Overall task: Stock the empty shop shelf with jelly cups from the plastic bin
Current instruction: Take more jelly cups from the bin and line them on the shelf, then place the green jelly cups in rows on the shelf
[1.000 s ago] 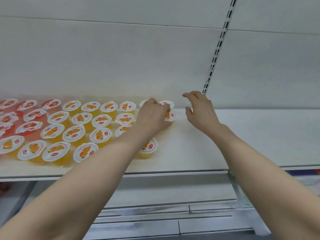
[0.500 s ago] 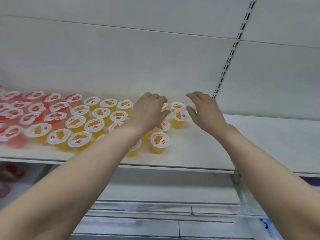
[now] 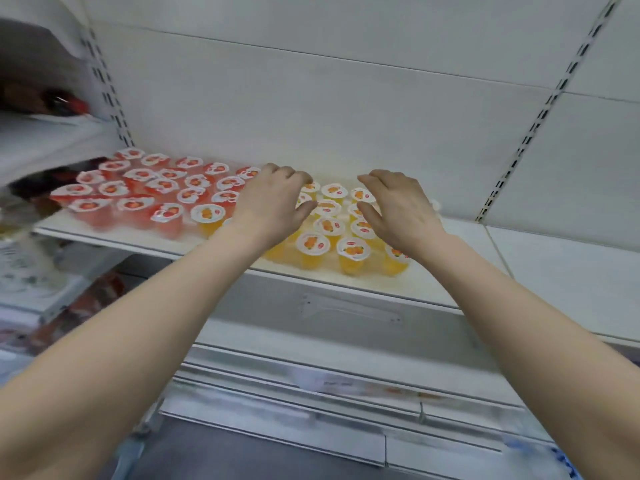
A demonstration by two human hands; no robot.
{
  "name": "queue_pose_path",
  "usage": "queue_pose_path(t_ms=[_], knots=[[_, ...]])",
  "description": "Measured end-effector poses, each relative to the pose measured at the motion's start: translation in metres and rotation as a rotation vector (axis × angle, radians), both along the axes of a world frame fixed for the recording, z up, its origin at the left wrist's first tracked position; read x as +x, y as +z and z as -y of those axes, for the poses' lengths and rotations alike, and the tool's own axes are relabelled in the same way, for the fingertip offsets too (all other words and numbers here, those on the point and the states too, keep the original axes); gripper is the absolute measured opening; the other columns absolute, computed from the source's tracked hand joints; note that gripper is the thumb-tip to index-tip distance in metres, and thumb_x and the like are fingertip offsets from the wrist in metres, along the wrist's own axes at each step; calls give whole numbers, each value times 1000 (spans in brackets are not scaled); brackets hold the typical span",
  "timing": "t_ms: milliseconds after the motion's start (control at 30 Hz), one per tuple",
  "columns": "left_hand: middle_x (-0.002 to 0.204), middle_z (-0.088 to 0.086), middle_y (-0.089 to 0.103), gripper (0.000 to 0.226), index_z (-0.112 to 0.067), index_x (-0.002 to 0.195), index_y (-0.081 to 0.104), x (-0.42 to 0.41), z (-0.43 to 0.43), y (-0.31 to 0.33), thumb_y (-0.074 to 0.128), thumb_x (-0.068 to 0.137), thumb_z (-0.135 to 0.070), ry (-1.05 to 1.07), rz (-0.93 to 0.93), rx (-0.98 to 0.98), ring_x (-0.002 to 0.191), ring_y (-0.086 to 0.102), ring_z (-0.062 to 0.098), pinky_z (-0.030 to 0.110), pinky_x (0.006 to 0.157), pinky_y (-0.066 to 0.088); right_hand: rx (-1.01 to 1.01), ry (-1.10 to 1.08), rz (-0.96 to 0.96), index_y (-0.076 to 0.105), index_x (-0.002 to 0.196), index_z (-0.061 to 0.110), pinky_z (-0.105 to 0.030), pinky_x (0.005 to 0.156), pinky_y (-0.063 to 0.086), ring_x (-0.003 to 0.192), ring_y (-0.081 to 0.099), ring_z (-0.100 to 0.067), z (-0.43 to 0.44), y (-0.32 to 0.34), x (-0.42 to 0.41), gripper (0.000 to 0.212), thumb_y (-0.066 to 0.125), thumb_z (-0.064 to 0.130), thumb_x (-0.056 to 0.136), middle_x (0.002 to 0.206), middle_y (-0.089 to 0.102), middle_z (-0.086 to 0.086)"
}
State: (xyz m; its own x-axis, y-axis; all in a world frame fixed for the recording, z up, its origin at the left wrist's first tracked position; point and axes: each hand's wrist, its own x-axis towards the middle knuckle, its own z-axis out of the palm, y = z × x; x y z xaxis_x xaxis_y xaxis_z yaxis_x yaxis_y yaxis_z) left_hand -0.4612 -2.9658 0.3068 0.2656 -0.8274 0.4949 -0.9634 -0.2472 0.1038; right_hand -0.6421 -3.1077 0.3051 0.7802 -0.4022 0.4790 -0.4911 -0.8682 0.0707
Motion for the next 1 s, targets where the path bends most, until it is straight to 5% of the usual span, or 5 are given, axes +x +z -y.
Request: queue_pose_path(t_ms=[433, 1000], knots=[[116, 9, 64, 41, -11, 122, 60, 131, -262, -40, 62, 88, -34, 137, 33, -81, 107, 55, 33, 42, 94, 43, -8, 232, 5, 55, 131, 7, -48, 92, 47, 110, 56, -37, -226, -42, 146, 48, 45, 37, 94, 123, 60, -15], [118, 8, 64, 38, -12, 124, 60, 254, -568, -211, 66, 89, -27, 712, -382, 13, 112, 54, 34, 43, 95, 42, 254, 709, -180, 60, 126, 7, -39, 98, 41, 112, 57, -31, -453, -189, 351, 43, 53, 32, 92, 124, 62, -11]])
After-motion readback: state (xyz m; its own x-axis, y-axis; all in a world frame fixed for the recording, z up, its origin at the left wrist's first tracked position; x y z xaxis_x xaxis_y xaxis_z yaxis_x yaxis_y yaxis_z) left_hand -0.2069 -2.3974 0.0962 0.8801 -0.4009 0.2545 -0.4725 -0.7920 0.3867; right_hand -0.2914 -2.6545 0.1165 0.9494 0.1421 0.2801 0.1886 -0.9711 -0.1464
